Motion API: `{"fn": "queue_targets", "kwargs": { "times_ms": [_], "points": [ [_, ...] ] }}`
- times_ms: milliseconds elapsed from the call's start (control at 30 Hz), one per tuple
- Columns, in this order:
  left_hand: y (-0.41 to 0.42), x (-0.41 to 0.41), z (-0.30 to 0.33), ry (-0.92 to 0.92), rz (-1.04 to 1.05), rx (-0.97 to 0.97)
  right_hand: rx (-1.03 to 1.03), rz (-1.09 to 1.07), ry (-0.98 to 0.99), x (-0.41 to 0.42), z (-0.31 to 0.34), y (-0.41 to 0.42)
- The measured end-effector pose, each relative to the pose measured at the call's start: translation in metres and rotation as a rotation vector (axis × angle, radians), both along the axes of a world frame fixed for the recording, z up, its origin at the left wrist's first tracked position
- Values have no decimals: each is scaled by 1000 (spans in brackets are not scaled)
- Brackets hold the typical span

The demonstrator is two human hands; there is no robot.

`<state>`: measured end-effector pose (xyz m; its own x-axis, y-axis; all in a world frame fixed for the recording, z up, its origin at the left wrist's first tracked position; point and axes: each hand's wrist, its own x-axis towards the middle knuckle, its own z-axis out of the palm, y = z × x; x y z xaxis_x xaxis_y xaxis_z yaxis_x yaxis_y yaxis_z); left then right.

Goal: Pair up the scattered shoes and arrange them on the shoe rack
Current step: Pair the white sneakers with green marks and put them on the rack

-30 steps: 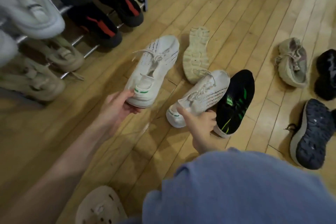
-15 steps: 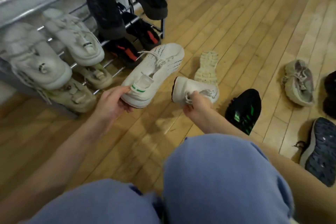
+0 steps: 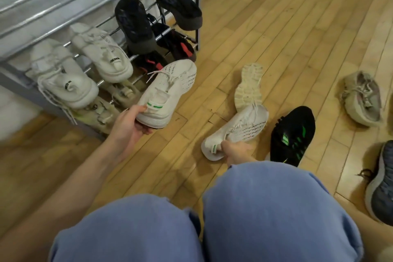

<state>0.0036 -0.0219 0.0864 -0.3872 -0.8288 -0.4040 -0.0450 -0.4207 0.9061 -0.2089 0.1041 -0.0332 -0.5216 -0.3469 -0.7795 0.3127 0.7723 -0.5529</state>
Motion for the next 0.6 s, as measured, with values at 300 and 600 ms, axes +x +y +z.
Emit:
{"fn": "queue_targets", "kwargs": {
  "times_ms": [300, 600],
  "points": [
    [0, 15, 6, -19, -42, 3, -167, -387, -95, 1, 7, 0],
    [-9, -7, 55, 126, 30, -71, -555, -295, 54, -8, 108, -54]
  ]
}}
